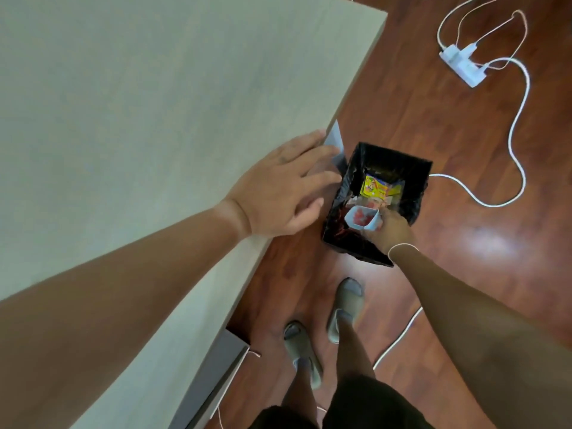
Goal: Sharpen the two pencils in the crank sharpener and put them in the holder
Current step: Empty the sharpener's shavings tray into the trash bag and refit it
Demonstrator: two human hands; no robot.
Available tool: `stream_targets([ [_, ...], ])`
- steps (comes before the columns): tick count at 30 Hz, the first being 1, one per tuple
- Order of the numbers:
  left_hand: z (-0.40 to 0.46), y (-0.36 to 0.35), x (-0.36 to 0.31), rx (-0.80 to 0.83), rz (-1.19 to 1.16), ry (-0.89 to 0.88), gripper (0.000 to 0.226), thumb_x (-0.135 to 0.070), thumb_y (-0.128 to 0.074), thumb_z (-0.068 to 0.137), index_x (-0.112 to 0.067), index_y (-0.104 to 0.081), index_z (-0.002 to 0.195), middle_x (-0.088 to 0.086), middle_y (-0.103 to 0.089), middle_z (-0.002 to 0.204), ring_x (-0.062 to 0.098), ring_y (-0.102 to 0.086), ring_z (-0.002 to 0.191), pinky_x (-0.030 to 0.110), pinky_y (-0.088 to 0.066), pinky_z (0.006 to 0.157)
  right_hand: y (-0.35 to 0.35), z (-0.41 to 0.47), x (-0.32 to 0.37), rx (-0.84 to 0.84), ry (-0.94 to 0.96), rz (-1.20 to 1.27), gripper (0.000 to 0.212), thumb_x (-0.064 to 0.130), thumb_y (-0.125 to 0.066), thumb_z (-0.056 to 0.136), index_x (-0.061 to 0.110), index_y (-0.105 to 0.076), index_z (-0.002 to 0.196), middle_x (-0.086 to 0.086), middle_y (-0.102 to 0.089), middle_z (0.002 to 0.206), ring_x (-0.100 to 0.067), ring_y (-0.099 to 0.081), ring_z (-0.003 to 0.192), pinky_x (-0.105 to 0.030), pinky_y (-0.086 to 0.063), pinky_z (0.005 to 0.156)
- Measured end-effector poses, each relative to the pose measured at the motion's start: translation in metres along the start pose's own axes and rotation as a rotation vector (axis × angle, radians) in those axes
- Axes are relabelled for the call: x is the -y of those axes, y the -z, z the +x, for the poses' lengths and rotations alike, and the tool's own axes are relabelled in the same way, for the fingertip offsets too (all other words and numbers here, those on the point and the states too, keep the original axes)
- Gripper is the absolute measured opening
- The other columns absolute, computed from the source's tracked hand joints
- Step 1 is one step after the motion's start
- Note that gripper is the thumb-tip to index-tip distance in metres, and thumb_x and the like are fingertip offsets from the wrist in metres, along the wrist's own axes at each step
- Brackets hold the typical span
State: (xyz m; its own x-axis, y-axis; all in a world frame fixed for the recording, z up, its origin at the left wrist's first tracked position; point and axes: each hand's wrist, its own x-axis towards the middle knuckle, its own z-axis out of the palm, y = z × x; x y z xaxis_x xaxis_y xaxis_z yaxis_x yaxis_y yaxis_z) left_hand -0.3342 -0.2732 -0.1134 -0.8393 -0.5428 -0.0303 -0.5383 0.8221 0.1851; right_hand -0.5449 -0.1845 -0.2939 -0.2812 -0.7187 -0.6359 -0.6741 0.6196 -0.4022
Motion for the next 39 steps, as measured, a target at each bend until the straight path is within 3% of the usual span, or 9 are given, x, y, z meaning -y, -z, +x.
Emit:
stream_targets([
  [3,0.001,0.0,0.0,-0.012,-0.004,0.012,0.039,-0.03,-0.049,0.082,-0.017,-0.066,0.115,0.01,-0.056,0.135,0.033,-0.039,0.137,0.042,-0.036,0.113,-0.014,0.014,-0.002,0.012,-0.076,-0.066,0.046,0.037,-0.062,0.071,0.011,-0.053,0.109,-0.02,-0.066,0.104,-0.036,-0.064,0.093,-0.038,-0.053,0.074],
  [7,0.002,0.0,0.0,-0.037,-0.001,-0.001,0.039,-0.03,-0.049,0.082,-0.016,-0.067,0.113,0.011,-0.058,0.132,0.034,-0.04,0.136,0.04,-0.033,0.114,-0.029,0.03,-0.006,0.019,-0.099,-0.163,0.035,0.025,-0.058,0.073,0.007,-0.056,0.102,-0.019,-0.067,0.102,-0.036,-0.065,0.09,-0.038,-0.054,0.073],
  [14,0.002,0.0,-0.001,-0.06,-0.026,0.002,0.04,-0.028,-0.048,0.081,-0.014,-0.067,0.113,0.011,-0.06,0.131,0.034,-0.041,0.135,0.043,-0.037,0.112,-0.033,0.042,-0.003,0.012,0.043,-0.384,0.069,0.038,-0.065,0.078,0.003,-0.035,0.13,-0.018,-0.044,0.126,-0.037,-0.045,0.115,-0.046,-0.049,0.083],
  [17,0.003,0.0,0.0,-0.064,-0.021,0.004,0.04,-0.028,-0.047,0.081,-0.014,-0.067,0.113,0.011,-0.06,0.13,0.033,-0.041,0.135,0.041,-0.036,0.113,-0.036,0.049,0.001,0.0,0.047,-0.481,0.067,0.041,-0.063,0.079,0.0,-0.04,0.126,-0.019,-0.045,0.124,-0.035,-0.044,0.116,-0.044,-0.048,0.085],
  [21,0.003,0.002,-0.001,-0.06,-0.011,0.008,0.04,-0.027,-0.048,0.08,-0.014,-0.067,0.113,0.01,-0.06,0.13,0.033,-0.041,0.135,0.039,-0.034,0.114,-0.04,0.053,0.003,-0.018,0.035,-0.496,0.052,0.029,-0.059,0.083,-0.005,-0.047,0.121,-0.023,-0.041,0.129,-0.037,-0.041,0.119,-0.044,-0.046,0.09],
  [26,0.003,0.003,-0.002,-0.052,-0.006,0.011,0.04,-0.027,-0.047,0.081,-0.014,-0.067,0.113,0.01,-0.061,0.129,0.034,-0.041,0.135,0.039,-0.034,0.114,-0.042,0.058,0.001,0.014,-0.019,-0.565,0.071,0.038,-0.062,0.081,-0.005,-0.036,0.13,-0.023,-0.039,0.133,-0.034,-0.042,0.119,-0.04,-0.048,0.088],
  [39,0.003,0.003,-0.003,-0.045,0.002,0.025,0.04,-0.026,-0.048,0.08,-0.015,-0.066,0.113,0.009,-0.06,0.13,0.032,-0.04,0.136,0.036,-0.031,0.115,-0.039,0.054,0.009,0.026,-0.054,-0.585,0.066,0.028,-0.058,0.086,-0.01,-0.029,0.132,-0.025,-0.037,0.136,-0.034,-0.041,0.122,-0.04,-0.045,0.094],
])
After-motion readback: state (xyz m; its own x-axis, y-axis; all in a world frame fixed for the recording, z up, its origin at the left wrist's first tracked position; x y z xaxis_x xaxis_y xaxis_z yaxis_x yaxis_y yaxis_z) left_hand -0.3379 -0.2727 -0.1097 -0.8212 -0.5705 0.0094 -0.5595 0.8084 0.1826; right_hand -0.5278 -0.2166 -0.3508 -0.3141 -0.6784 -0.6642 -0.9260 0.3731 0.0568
